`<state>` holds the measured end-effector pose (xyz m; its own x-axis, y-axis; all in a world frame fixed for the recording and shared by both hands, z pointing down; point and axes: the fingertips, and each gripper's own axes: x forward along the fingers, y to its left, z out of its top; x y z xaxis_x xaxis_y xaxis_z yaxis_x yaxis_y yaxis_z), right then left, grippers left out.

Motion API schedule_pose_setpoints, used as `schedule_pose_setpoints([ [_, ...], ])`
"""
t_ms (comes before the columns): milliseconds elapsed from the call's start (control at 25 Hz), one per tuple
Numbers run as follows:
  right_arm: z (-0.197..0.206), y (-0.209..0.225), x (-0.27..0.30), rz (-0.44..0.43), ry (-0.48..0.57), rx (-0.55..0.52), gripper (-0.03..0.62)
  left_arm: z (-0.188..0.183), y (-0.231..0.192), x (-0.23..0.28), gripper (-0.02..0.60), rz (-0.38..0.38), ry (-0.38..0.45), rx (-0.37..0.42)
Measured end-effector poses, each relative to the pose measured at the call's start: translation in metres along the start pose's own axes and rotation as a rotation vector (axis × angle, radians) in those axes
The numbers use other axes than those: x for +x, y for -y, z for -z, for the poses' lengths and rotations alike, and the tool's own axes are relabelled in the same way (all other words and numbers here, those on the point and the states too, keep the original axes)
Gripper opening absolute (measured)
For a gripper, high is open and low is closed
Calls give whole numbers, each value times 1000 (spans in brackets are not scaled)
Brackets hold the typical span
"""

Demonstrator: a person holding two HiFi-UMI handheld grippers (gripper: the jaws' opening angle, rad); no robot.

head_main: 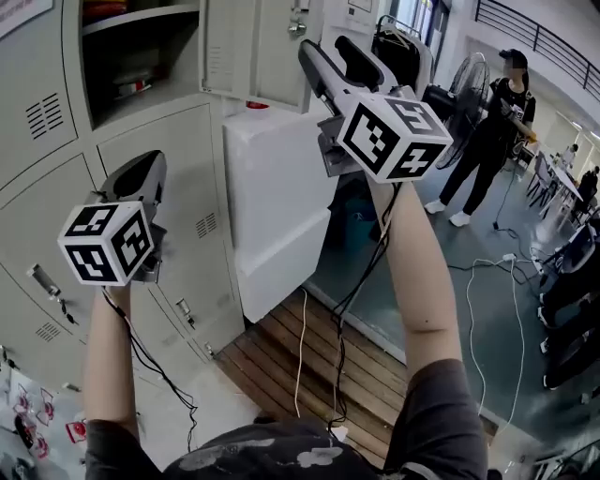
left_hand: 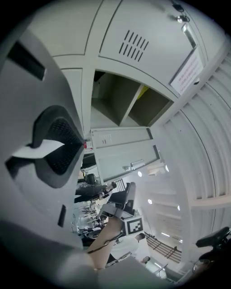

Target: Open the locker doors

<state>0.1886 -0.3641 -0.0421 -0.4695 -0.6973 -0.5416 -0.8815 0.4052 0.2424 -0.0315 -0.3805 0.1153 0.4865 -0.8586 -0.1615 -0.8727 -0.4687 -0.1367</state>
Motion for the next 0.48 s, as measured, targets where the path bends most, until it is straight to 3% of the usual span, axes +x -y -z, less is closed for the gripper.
schedule_pose_setpoints([
  [280,29,-25,-32,46,-65,116,283,41,-10,-61,8,-33,-60,-37],
  [480,58,-57,-54,46,-115,121,298,79,-22,-101,8,-75,-99,-66],
])
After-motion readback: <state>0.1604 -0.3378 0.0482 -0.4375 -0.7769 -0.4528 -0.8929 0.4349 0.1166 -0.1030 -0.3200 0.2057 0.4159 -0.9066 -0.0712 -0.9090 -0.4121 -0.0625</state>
